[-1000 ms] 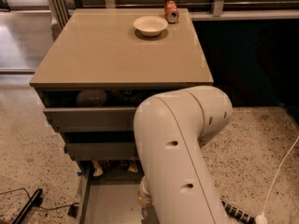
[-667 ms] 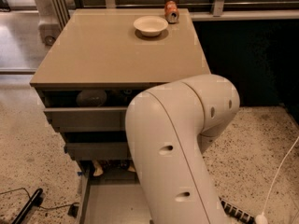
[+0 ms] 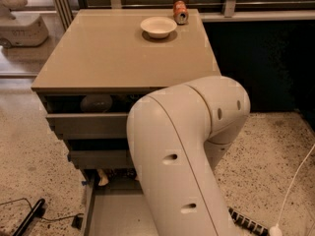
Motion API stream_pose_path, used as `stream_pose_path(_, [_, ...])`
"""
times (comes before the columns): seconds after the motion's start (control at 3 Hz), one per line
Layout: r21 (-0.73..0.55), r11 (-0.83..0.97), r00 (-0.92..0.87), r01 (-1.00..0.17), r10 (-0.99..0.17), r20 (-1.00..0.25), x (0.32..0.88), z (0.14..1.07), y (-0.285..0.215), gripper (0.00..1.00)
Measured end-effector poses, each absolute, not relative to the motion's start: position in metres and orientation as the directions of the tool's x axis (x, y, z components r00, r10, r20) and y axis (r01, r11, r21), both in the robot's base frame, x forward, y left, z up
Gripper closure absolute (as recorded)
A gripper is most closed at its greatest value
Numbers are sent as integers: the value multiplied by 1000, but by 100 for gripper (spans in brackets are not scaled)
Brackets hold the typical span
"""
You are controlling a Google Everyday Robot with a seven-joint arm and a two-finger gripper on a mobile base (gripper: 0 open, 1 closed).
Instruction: Pick water bottle from bottom drawer and place on counter
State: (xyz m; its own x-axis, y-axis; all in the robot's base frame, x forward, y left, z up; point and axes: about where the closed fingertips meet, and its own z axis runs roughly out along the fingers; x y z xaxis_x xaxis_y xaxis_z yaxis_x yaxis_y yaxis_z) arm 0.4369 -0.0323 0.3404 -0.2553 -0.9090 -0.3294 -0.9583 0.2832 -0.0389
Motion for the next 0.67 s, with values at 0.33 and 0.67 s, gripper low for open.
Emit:
stream_pose_path(0.33, [-85,341,-294,-936,-893,-342,447,368,-55,100])
stream_pose_path(0.67, [-159,427,-354,-890,-867,-350,451,418,-97,100])
